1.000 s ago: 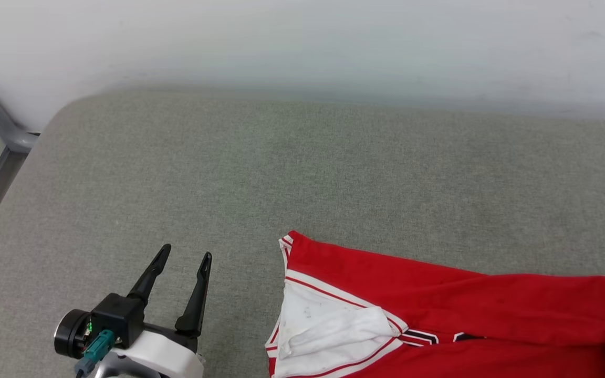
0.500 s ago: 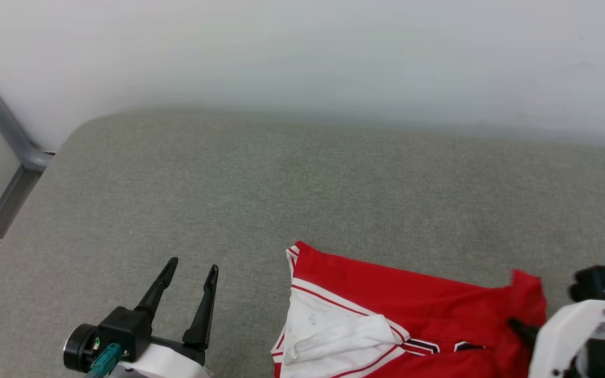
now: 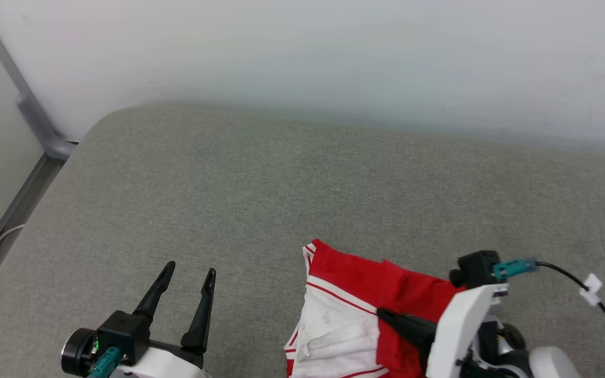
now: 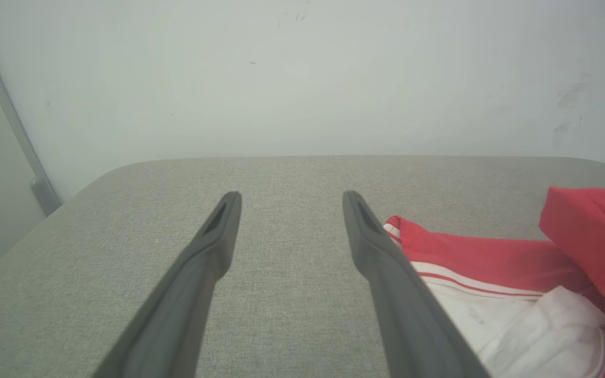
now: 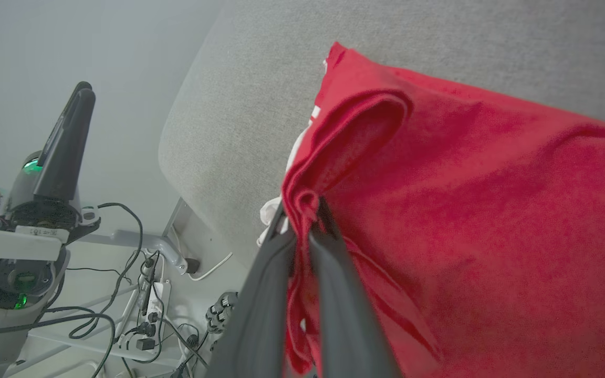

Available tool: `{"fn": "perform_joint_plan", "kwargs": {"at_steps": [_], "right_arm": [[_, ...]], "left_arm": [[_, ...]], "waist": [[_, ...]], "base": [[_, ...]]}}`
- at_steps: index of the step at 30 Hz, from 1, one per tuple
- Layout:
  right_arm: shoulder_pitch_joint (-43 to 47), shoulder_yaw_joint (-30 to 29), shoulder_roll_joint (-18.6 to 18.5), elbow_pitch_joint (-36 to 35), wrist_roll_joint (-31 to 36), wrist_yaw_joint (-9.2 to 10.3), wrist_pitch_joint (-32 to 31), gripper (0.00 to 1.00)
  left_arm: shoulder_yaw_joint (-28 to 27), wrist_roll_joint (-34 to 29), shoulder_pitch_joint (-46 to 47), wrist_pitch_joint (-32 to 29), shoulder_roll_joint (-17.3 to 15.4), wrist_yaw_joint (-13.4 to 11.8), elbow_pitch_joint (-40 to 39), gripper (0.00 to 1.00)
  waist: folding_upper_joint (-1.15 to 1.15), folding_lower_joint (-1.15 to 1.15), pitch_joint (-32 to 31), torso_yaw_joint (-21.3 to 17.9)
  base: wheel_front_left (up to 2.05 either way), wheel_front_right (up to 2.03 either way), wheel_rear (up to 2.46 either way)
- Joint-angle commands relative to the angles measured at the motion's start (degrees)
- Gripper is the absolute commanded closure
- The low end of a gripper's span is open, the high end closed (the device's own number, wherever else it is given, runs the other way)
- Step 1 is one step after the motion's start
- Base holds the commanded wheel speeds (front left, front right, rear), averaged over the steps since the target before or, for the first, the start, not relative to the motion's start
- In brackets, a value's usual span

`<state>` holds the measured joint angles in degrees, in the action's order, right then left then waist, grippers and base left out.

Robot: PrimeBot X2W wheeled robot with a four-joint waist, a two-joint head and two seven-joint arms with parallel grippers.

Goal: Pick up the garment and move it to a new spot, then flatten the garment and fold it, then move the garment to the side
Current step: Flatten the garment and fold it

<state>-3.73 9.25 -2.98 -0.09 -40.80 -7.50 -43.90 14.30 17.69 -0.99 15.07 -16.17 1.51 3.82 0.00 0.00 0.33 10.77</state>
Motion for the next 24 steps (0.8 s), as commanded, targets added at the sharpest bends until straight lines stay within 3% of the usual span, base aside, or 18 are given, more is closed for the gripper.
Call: {"fn": "perform_joint_plan", "kwargs": {"at_steps": [1,8,9,10,15,19,24], "right_arm": [[-1.63,1.79,0.16,1.85,-1.54,0.03,1.65,1.0],[-8.64,7.83,0.11,14.79,-7.45,0.03,12.25,1.0],[-9.7,8.32,0.11,16.86,-7.64,0.03,13.93,0.64],[-10.8,9.13,0.14,18.72,-8.21,0.03,15.24,0.0],[-14.7,13.75,0.12,25.67,-11.31,0.03,19.0,0.0],[-17.82,16.09,0.11,27.35,-1.84,0.03,22.51,0.0],[-19.35,14.66,0.12,26.21,6.84,0.03,24.3,0.0]], "left_arm": [[0.03,-0.35,0.26,0.13,0.15,0.34,0.03,0.0],[0.3,-0.69,1.23,0.13,0.57,0.77,0.58,0.0],[0.37,-0.78,1.27,0.13,0.64,0.87,0.68,0.0],[0.37,-0.84,1.31,0.13,0.69,0.86,0.74,0.0],[-0.21,-0.8,0.98,0.13,0.76,0.96,0.81,0.0],[-0.92,-0.94,0.44,0.13,0.86,1.01,0.84,0.0],[-1.29,-1.25,0.3,0.13,1.25,1.39,0.69,0.0]], "waist": [[0.0,0.0,0.2,0.53],[0.0,0.0,0.49,2.23],[0.0,0.0,0.47,2.45],[0.0,0.0,0.44,2.61],[0.0,0.0,0.31,2.73],[0.0,0.0,0.06,1.77],[0.0,0.0,-0.42,0.44]], "base": [[0.0,0.0,0.0],[0.0,0.0,0.0],[0.0,0.0,0.0],[0.0,0.0,0.0],[0.0,0.0,0.0],[0.0,0.0,0.0],[0.0,0.0,0.0]]}}
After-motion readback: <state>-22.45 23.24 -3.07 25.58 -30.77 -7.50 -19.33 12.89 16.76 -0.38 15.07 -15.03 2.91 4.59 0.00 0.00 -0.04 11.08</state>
